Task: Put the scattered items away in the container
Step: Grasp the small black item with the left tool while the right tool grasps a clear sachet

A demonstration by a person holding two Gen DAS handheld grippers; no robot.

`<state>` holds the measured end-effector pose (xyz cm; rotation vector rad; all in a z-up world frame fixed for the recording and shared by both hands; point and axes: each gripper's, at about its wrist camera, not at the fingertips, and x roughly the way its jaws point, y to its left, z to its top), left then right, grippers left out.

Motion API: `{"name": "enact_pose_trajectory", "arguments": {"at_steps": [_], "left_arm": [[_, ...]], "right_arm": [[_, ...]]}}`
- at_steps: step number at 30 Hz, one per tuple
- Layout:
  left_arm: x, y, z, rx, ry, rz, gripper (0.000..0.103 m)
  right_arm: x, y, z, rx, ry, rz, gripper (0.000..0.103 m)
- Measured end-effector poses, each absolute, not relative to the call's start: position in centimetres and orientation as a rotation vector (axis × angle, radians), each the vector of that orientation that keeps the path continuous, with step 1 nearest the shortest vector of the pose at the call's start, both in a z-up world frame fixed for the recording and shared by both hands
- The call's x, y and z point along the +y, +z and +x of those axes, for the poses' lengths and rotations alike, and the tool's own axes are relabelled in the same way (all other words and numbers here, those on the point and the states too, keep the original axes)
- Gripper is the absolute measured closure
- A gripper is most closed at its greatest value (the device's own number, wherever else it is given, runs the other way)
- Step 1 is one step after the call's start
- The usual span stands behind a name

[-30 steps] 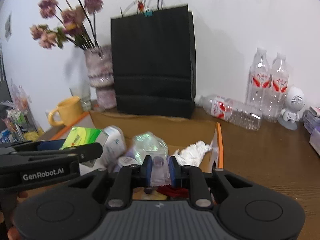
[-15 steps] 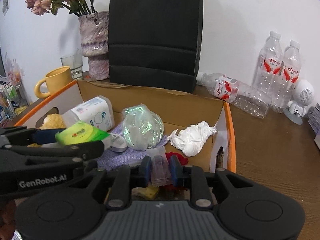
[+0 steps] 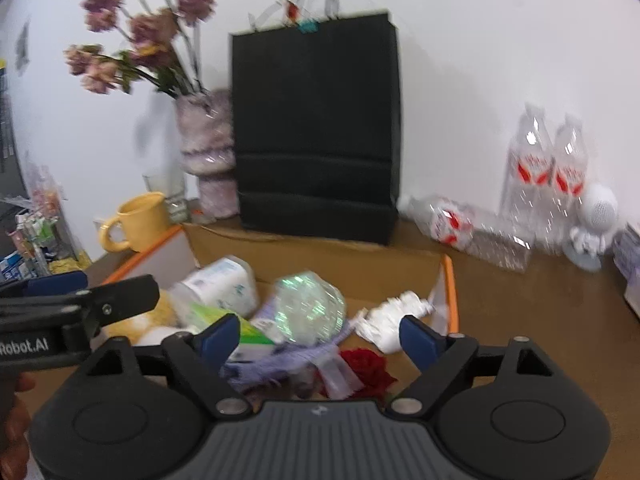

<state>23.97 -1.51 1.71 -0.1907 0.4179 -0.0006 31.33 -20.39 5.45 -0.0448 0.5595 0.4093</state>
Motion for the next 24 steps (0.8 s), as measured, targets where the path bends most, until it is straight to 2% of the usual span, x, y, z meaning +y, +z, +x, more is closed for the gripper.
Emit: {"name": "enact_pose_trajectory", "arguments": {"at_steps": [8,16,24], "left_arm": [[2.4,0.4,19.9,0.417,0.058,-0.259,0.000],[3.2,-2.5,15.3,0.486,0.063,-0.162,0.000],[3.5,-4.6,14.1,0.555,0.062,-0.134,0.002]], "right_arm": [[-18.1,6.3,27.3,0.499,0.530,-0.095,0.014],[-16.0,5.3,21.9,0.472,0.632,-0.225,0.017],[-14.3,0.9,20.2,0.627,0.696,-0.310,0.033]]}}
